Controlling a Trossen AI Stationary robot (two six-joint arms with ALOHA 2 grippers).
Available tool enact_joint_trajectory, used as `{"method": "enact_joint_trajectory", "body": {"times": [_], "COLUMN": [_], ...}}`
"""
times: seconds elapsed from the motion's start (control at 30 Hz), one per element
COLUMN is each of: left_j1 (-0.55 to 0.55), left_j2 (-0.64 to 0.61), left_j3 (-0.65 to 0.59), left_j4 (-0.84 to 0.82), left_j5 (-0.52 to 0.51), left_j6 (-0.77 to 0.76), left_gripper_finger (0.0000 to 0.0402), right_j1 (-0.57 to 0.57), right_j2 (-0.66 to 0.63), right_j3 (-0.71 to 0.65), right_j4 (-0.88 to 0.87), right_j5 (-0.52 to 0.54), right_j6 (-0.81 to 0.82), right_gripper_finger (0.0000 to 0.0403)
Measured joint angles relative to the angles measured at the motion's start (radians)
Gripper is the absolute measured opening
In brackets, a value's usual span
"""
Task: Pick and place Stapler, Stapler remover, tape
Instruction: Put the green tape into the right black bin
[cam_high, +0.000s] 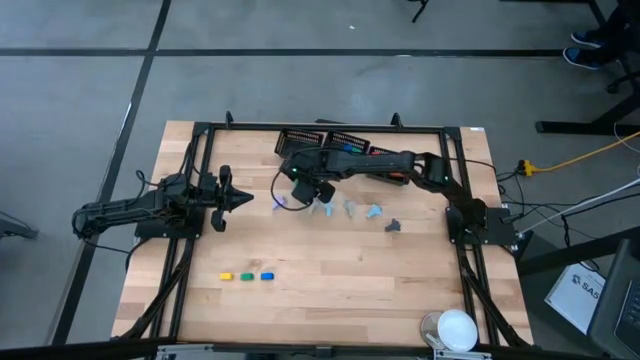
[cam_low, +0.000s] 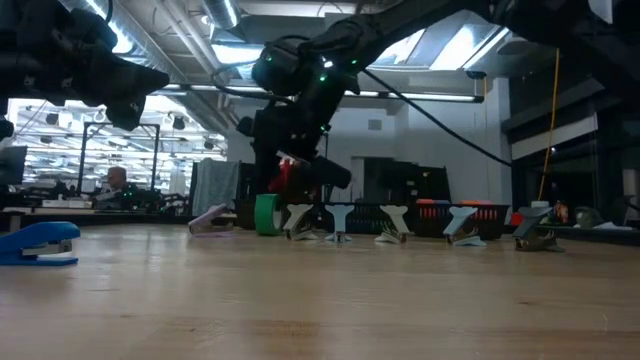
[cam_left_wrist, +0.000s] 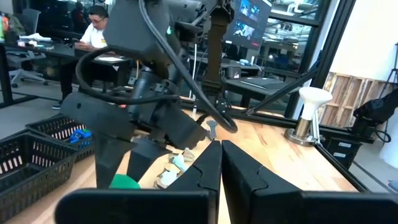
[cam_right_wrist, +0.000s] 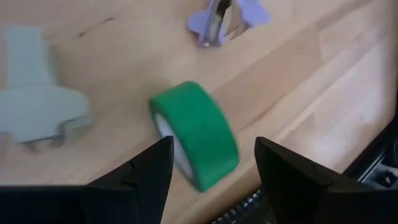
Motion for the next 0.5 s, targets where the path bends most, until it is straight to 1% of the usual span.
{"method": "enact_joint_trajectory", "body": {"times": [0.2,0.3,0.4,0.5], "left_j1": [0.0,0.0,0.0,0.0], "left_j2": [0.0,0.0,0.0,0.0], "left_j3": [0.0,0.0,0.0,0.0], "left_j4": [0.0,0.0,0.0,0.0], "left_j5": [0.0,0.0,0.0,0.0], "left_j6": [0.0,0.0,0.0,0.0], "left_gripper_finger": [0.0005,0.0007,0.0008,0.0006], "right_j1": [-0.005,-0.015,-0.022,-0.023], "right_j2": [0.009,0.01,0.01,0.01], "right_j3": [0.02,0.02,0.02,0.02], "right_j4": [-0.008,-0.032,-0.071,-0.093], "right_j5": [-0.021,-0.027,-0.035,-0.051], "right_j6": [-0.041,-0.04,-0.024,0.021], "right_gripper_finger": [0.0227,0.0218,0.0189,0.0141]}}
